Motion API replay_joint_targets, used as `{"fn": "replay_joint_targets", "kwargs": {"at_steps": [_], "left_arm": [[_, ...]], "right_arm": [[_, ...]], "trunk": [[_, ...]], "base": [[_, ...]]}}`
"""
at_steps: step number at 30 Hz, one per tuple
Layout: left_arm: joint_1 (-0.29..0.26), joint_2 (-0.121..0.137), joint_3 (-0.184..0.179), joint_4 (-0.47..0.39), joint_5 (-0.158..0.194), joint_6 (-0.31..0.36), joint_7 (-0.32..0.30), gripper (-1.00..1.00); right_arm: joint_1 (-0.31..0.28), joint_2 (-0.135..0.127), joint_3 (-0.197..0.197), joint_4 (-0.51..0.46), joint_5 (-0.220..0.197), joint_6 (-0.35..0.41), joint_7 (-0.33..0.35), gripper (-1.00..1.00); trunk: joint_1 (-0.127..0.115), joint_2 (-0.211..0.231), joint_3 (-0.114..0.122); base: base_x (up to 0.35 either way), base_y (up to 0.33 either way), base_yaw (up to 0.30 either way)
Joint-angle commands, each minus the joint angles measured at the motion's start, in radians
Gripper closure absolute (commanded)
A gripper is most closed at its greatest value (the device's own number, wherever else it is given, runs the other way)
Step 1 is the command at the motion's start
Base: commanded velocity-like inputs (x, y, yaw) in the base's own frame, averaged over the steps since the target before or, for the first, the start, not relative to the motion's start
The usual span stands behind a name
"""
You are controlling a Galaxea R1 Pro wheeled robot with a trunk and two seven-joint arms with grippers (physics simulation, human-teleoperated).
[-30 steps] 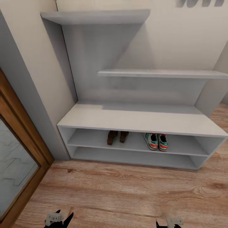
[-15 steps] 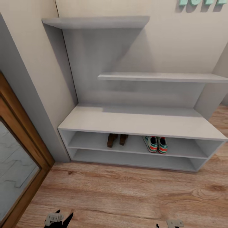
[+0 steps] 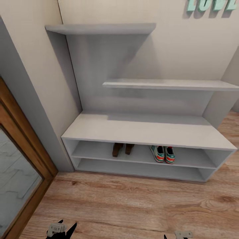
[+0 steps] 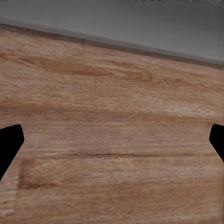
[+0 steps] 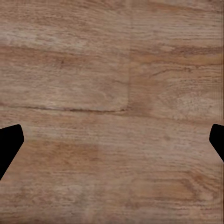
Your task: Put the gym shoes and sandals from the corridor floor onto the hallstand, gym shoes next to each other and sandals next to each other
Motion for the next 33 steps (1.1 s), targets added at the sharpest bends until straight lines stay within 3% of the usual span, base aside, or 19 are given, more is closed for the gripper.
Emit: {"fn": "replay_joint_targets", "kwargs": {"at_steps": [1,33], "left_arm": [[-0.001,0.000,0.007,0.001,-0.001,-0.001,-0.008,-1.00],[0.000,-0.003,0.020,0.005,-0.002,0.001,0.005,-1.00]], "right_arm": [[-0.001,0.000,-0.005,0.001,0.008,-0.003,-0.003,-1.00],[-0.001,0.000,-0.005,0.001,0.008,-0.002,-0.003,-1.00]], "trunk": [[-0.004,0.007,0.002],[-0.127,0.231,0.103]], "base": [[0.000,0.000,0.000],[0.000,0.000,0.000]]}}
